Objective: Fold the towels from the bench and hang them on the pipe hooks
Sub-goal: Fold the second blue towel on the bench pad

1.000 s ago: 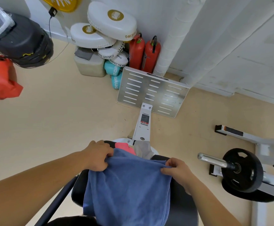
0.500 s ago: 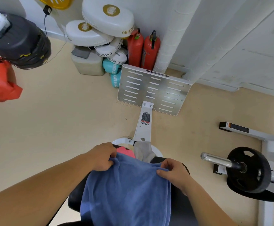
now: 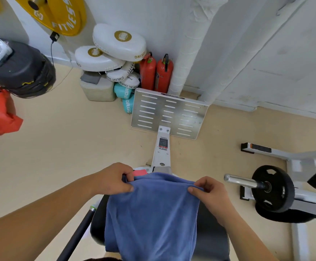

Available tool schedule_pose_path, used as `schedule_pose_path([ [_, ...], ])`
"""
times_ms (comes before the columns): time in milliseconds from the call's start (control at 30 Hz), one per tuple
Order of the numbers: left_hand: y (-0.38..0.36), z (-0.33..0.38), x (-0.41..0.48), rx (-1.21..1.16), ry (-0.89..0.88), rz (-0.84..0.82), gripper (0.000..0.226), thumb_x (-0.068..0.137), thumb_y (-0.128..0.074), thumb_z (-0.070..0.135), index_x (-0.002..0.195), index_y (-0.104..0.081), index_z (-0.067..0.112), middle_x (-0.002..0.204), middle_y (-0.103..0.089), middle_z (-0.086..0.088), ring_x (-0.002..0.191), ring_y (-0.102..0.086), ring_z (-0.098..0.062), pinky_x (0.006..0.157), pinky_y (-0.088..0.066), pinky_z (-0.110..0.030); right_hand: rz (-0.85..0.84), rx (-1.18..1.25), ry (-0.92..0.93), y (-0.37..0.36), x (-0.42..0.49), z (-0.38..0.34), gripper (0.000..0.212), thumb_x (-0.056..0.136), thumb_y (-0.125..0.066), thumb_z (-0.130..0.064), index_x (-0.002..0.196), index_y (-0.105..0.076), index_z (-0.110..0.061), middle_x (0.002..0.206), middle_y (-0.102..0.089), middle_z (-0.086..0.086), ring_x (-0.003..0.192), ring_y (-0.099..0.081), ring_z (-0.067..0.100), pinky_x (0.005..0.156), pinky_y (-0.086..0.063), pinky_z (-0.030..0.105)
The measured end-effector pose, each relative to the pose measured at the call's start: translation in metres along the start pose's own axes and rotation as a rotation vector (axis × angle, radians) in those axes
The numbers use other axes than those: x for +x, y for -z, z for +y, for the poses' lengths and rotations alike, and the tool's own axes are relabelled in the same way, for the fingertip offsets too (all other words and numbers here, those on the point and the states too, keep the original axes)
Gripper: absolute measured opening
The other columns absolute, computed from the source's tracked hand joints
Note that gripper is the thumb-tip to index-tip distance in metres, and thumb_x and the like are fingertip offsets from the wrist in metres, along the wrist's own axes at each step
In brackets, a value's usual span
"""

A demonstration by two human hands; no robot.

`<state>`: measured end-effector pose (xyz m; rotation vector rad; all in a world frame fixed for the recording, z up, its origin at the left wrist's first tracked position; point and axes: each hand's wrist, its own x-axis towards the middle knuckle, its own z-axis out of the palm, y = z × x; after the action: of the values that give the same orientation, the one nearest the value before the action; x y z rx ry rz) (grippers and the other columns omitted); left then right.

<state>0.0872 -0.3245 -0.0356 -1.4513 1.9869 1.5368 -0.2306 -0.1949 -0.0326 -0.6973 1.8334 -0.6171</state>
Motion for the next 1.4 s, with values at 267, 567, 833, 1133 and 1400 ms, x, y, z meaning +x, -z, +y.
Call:
schedule_pose_path([
  [267, 0.020, 0.041, -0.085, -0.046, -0.118, 0.130, 0.013, 0.076, -0.082, 0.013, 0.074, -0.072, 0.021, 0.083, -0.072, 0.004, 0.076, -0.066, -0.011, 0.066, -0.050, -0.014, 0.086, 0.160, 0.058, 0.036, -0.094, -0.012, 0.016, 0.083, -0.081, 0.000, 0.075, -0.069, -0.006, 0.090, -0.077, 0.013, 0.087, -0.072, 0.026, 0.078, -0.056, 0.041],
  [567, -0.027, 0.089, -0.185, 0.017, -0.222, 0.311, 0.020, 0.075, -0.083, 0.008, 0.071, -0.071, 0.023, 0.077, -0.072, 0.019, 0.069, -0.064, 0.001, 0.064, -0.047, -0.010, 0.083, 0.238, 0.222, 0.080, -0.197, -0.002, 0.014, 0.082, -0.082, -0.002, 0.080, -0.069, 0.001, 0.073, -0.071, 0.011, 0.070, -0.066, 0.016, 0.069, -0.051, 0.032],
  [833, -0.058, 0.116, -0.274, 0.115, -0.274, 0.524, 0.021, 0.073, -0.088, 0.018, 0.067, -0.068, 0.021, 0.074, -0.071, 0.009, 0.064, -0.061, -0.001, 0.060, -0.048, -0.012, 0.168, 0.057, 0.414, 0.113, -0.276, 0.007, 0.009, 0.083, -0.083, -0.006, 0.083, -0.075, -0.011, 0.078, -0.077, 0.003, 0.073, -0.071, 0.010, 0.072, -0.054, 0.029],
  [1133, -0.058, 0.123, -0.338, 0.268, -0.346, 0.500, 0.033, 0.083, -0.074, 0.007, 0.095, -0.068, 0.038, 0.089, -0.069, 0.019, 0.086, -0.065, -0.003, 0.075, -0.054, -0.018, 0.126, -0.348, 0.493, 0.136, -0.319, -0.024, 0.017, 0.085, -0.082, -0.026, 0.087, -0.076, -0.043, 0.084, -0.077, -0.022, 0.084, -0.071, -0.003, 0.076, -0.053, 0.017],
  [1400, -0.026, 0.127, -0.310, 0.534, -0.343, 0.667, 0.013, 0.093, -0.066, 0.021, 0.100, -0.074, 0.028, 0.094, -0.066, 0.016, 0.089, -0.058, -0.009, 0.079, -0.048, -0.027, 0.319, -0.267, 0.526, 0.112, -0.297, -0.061, 0.016, 0.085, -0.081, -0.031, 0.074, -0.071, -0.026, 0.067, -0.070, -0.005, 0.060, -0.055, 0.013, 0.057, -0.043, 0.026],
])
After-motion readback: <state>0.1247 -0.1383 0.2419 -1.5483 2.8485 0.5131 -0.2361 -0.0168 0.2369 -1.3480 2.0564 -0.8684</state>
